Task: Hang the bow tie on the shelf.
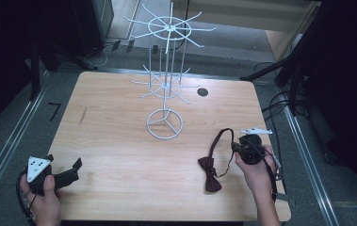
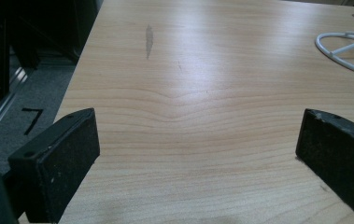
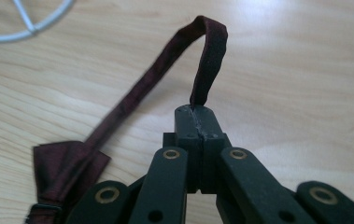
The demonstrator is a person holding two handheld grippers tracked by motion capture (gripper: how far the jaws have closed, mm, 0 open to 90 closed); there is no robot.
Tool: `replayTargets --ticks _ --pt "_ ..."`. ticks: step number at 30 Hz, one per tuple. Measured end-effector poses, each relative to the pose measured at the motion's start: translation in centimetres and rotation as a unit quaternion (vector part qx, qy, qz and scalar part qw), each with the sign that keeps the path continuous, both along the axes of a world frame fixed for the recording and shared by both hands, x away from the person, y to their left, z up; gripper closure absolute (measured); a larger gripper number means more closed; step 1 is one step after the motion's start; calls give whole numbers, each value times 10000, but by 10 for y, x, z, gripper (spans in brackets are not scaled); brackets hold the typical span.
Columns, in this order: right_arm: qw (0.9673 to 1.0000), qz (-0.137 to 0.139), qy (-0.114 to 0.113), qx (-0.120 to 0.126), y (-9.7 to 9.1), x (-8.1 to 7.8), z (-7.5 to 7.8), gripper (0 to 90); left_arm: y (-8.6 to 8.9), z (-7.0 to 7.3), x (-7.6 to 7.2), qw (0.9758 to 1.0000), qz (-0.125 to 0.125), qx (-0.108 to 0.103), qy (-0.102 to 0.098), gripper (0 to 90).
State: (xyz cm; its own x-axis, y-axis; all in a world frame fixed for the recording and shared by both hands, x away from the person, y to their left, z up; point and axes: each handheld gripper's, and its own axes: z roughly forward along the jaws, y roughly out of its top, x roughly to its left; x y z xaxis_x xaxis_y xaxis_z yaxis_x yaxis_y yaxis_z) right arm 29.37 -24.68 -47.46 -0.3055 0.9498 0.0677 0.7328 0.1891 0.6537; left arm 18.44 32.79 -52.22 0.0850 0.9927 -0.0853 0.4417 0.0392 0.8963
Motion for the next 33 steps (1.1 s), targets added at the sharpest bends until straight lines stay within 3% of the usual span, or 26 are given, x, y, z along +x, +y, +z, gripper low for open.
replayTargets --ticks 5,6,7,16,20,21,24,25,33 --pt "9981 296 -533 -75 8 -8 8 900 0 0 0 10000 13 -4 -1 2" --pt "9981 296 -533 -75 8 -8 8 900 0 0 0 10000 13 -4 -1 2" --pt "9965 368 -743 -105 11 -11 10 900 0 0 0 10000 16 1 6 2" --pt "9858 608 -1565 -73 25 -25 28 900 0 0 0 10000 19 17 0 2" --pt "9832 635 -1710 -23 28 -28 33 900 0 0 0 10000 22 26 -6 2" --pt "9800 658 -1876 -11 31 -32 36 900 0 0 0 10000 18 39 -6 2" --pt "9784 681 -1952 16 33 -34 38 900 0 0 0 10000 22 50 -4 2" --pt "9758 704 -2070 86 36 -36 41 900 0 0 -1 10000 24 49 -6 2" --pt "9645 815 -2503 224 43 -42 54 900 0 0 -1 10000 27 51 -20 2"
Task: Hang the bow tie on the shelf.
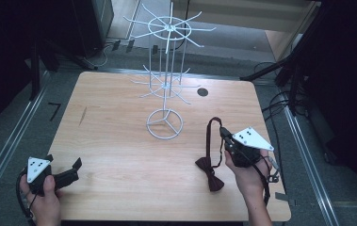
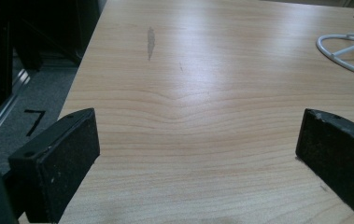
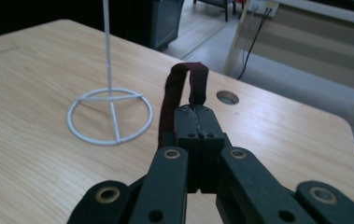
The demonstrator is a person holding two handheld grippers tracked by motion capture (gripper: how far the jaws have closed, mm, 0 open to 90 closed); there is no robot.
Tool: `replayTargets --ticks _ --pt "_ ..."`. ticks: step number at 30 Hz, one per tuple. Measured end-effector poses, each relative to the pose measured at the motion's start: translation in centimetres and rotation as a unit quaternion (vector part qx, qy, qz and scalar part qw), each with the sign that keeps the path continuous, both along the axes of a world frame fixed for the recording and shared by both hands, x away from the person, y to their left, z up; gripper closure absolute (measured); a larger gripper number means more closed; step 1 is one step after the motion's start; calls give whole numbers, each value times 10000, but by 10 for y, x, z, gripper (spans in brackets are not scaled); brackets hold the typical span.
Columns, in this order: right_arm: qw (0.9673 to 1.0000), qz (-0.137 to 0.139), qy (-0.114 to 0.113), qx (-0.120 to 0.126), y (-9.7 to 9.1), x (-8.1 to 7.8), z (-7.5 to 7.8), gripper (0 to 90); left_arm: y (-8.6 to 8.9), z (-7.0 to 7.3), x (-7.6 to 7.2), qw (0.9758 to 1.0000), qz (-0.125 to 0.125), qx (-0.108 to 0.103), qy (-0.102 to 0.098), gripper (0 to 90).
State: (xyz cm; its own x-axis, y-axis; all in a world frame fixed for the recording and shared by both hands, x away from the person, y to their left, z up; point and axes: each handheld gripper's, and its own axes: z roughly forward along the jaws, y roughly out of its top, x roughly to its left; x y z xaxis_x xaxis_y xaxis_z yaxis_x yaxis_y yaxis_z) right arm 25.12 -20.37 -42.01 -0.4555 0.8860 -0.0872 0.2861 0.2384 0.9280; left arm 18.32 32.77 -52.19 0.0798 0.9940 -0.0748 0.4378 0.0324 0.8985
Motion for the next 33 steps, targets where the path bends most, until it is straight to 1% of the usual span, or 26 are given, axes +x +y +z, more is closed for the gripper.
replayTargets --ticks 4,7,10,12,13,16,18,20,21,28,33 --pt "9998 79 -184 78 4 0 5 900 0 0 0 10000 6 -9 -5 2" --pt "9994 105 -333 66 8 1 8 900 0 0 0 10000 5 -9 -2 2" --pt "9988 118 -450 139 11 2 12 900 0 0 0 10000 -10 -14 -4 2" --pt "9987 121 -478 155 12 2 13 900 0 0 0 10000 -13 -16 -5 2" --pt "9981 125 -573 182 14 2 17 900 1 0 0 10000 -8 -22 -7 2" --pt "9976 223 -631 190 18 4 20 900 1 0 0 10000 -11 -36 -11 2" --pt "9968 275 -729 193 22 6 22 900 1 0 0 10000 -13 -38 -8 2" --pt "9965 297 -753 212 23 7 22 900 1 0 0 10000 -6 -42 -10 2" --pt "9958 345 -817 221 25 8 23 900 1 0 0 10000 -11 -50 -9 2" --pt "9942 519 -885 315 34 12 27 900 1 0 0 10000 -1 -62 -15 2" --pt "9939 557 -893 335 38 15 29 900 1 0 0 10000 -6 -58 -7 2"
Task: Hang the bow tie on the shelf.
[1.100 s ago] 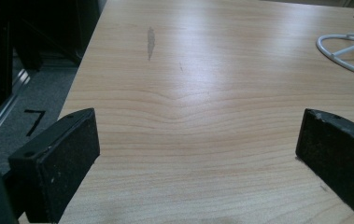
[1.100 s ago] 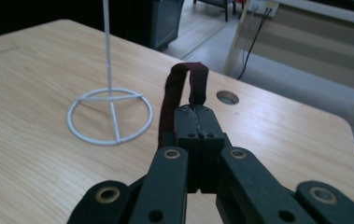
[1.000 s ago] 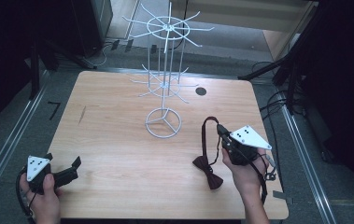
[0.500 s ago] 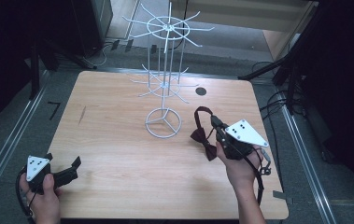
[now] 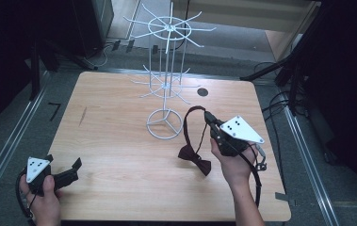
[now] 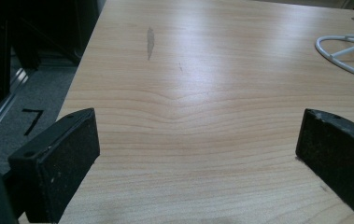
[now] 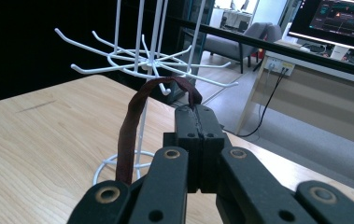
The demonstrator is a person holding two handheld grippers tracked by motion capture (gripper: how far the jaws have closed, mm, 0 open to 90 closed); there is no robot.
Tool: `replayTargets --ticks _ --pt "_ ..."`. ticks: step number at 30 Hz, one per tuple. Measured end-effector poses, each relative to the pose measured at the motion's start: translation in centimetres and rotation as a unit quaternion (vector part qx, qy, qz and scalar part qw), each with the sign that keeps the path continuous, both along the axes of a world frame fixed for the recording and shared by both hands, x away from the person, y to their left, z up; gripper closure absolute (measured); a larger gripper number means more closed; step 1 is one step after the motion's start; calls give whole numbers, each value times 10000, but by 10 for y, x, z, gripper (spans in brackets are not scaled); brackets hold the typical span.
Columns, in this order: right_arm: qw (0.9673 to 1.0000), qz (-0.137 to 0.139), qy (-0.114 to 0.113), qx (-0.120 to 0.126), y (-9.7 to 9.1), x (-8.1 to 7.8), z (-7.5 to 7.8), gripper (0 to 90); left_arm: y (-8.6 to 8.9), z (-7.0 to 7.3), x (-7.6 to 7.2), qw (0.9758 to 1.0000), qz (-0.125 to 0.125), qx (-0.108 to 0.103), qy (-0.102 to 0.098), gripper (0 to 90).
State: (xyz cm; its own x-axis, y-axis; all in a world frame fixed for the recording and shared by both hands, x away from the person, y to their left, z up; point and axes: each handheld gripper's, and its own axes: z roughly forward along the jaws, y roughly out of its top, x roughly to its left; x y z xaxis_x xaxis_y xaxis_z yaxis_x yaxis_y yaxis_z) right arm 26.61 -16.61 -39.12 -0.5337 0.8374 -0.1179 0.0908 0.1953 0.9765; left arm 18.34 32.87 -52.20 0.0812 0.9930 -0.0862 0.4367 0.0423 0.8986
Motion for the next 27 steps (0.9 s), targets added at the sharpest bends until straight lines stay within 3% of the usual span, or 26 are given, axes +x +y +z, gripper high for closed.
replayTargets --ticks 27 --pt "9998 -2 193 29 17 41 2 900 1 0 0 10000 -15 -9 1 2"
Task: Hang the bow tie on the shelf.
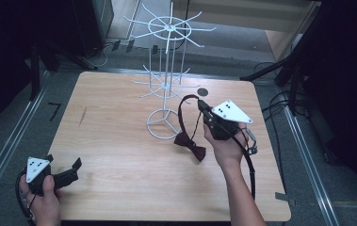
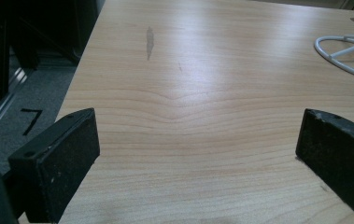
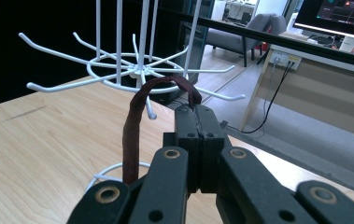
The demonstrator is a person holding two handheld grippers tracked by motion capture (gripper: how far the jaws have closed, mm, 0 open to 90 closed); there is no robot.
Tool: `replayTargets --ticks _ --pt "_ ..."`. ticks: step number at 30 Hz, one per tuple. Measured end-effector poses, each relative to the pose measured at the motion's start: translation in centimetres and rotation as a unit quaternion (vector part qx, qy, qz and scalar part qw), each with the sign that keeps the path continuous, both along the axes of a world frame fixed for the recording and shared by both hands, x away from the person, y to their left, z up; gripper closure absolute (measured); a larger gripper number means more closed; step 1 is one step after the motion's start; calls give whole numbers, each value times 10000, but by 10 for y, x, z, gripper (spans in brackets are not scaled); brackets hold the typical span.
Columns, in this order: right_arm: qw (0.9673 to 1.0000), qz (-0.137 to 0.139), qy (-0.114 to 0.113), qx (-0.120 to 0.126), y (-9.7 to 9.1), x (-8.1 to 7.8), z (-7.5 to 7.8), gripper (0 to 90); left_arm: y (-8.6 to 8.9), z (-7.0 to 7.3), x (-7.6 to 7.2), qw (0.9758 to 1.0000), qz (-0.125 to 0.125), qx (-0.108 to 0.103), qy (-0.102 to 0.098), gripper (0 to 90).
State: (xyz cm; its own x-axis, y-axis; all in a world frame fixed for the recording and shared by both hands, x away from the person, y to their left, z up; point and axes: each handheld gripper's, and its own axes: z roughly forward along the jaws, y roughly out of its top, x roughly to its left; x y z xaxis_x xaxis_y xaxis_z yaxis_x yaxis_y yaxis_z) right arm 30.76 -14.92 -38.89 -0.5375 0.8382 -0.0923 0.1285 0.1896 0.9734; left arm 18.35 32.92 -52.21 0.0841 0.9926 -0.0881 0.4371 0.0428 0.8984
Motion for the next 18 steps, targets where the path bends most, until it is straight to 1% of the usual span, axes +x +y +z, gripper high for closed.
replayTargets --ticks 1,4,8,16,17,18 --pt "10000 -6 3 -23 3 2 0 900 0 0 0 10000 1 -7 -4 2" --pt "10000 -12 -1 -47 4 5 0 900 0 0 0 10000 1 -8 -3 2" --pt "10000 -43 34 -79 7 11 -3 900 0 0 0 10000 7 -6 -6 2" --pt "9999 -33 160 -36 10 23 -8 900 0 0 0 10000 0 -11 -6 2" --pt "9997 -11 237 -26 11 27 -11 900 0 0 0 10000 2 -16 -4 2" --pt "9997 -11 237 -26 11 27 -11 900 0 0 0 10000 2 -16 -4 2"
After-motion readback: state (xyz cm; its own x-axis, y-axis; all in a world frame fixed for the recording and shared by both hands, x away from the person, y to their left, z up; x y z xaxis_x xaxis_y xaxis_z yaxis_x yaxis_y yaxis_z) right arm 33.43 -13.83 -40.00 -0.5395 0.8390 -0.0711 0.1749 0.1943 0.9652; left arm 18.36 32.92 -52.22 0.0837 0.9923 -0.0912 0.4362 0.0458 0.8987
